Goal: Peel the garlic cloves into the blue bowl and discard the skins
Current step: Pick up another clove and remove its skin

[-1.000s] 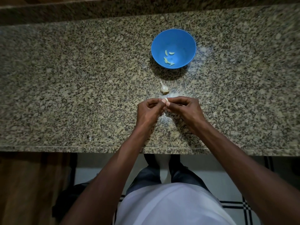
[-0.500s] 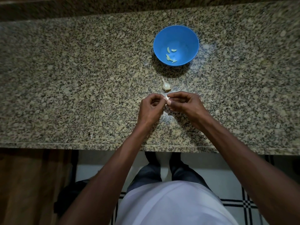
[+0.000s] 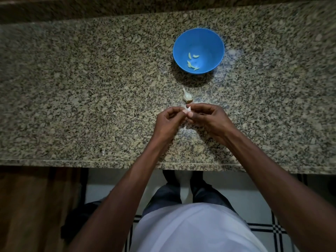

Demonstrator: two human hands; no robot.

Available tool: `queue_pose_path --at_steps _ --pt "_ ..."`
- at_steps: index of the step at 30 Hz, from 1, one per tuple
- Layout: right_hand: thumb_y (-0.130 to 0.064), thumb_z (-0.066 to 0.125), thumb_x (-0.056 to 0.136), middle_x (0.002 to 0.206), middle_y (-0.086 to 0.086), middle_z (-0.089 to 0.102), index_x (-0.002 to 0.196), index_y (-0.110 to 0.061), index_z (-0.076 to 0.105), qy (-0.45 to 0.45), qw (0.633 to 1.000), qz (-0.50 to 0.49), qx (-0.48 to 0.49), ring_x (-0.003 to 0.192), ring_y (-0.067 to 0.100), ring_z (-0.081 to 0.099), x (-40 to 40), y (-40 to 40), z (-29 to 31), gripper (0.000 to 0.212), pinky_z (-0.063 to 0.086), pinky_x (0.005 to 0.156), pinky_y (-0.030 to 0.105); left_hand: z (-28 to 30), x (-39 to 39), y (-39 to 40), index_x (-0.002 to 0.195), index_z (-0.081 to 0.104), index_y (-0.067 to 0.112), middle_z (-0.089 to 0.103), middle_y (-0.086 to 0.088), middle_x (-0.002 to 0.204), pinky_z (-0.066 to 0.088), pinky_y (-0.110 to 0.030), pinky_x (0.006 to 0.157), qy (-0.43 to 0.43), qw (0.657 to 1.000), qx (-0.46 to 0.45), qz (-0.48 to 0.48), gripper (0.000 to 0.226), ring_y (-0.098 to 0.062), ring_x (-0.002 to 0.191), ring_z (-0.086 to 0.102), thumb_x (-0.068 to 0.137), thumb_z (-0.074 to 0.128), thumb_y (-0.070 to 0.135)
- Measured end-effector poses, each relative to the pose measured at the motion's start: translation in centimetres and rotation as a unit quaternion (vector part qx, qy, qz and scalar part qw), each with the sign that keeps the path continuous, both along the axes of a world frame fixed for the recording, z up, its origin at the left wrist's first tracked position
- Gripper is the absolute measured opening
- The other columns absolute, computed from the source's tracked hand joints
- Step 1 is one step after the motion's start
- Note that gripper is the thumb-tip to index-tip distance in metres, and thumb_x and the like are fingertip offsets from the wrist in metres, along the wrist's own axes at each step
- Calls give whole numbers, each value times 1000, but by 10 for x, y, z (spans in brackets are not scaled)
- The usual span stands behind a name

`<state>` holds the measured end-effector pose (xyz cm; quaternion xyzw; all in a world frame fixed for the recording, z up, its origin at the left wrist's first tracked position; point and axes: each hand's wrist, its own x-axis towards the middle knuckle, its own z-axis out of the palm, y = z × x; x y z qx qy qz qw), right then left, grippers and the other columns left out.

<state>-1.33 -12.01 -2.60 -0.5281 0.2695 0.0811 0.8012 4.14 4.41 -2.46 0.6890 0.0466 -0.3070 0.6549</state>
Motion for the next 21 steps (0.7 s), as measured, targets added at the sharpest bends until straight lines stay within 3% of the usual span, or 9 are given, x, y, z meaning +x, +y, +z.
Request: queue_pose_path --at_steps 2,4,7,10,13,17,21 --pt "1 80 85 112 11 79 116 -2 76 -12 998 16 -53 102 22 77 1 -2 0 31 61 82 27 0 2 0 111 72 -3 75 -15 99 59 -34 87 44 999 -27 -2 21 -23 88 70 97 69 13" --pt "-1 81 85 112 6 79 115 -4 78 -19 996 33 -82 106 21 76 2 -3 0 31 60 84 27 0 4 1 111 72 -3 73 -14 94 59 -29 81 77 996 -52 -16 21 -20 83 68 98 69 14" --pt "-2 80 86 114 7 79 119 -1 76 -24 995 53 -86 106 20 76 2 -5 2 33 61 84 26 2 7 3 112 69 -2 73 -6 86 56 -20 72 123 988 -81 -37 17 -10 74 68 99 66 9" --pt "-2 78 88 114 9 79 121 2 74 -27 994 76 -74 104 21 76 2 -7 3 33 61 82 26 -1 12 9 109 67 1 72 -3 85 56 -20 72 159 979 -108 -59 11 -9 74 68 100 63 6" --pt "-1 76 90 112 14 79 121 5 73 -14 996 84 -36 100 22 77 3 -6 5 32 60 82 26 -4 16 12 100 69 8 71 -2 85 55 -26 79 153 980 -104 -66 4 -12 76 67 98 65 7" --pt "1 72 92 118 19 76 123 5 71 -8 995 92 20 107 29 74 5 -4 7 31 61 92 30 -6 17 13 95 68 11 68 -4 90 47 -41 97 146 981 -113 -63 4 -16 82 63 95 68 7" --pt "4 72 91 116 16 77 124 7 70 9 995 96 39 103 26 76 3 -4 9 33 60 85 26 -4 17 13 90 65 12 65 -6 87 48 -29 74 145 983 -98 -64 14 -16 78 58 96 63 -1"
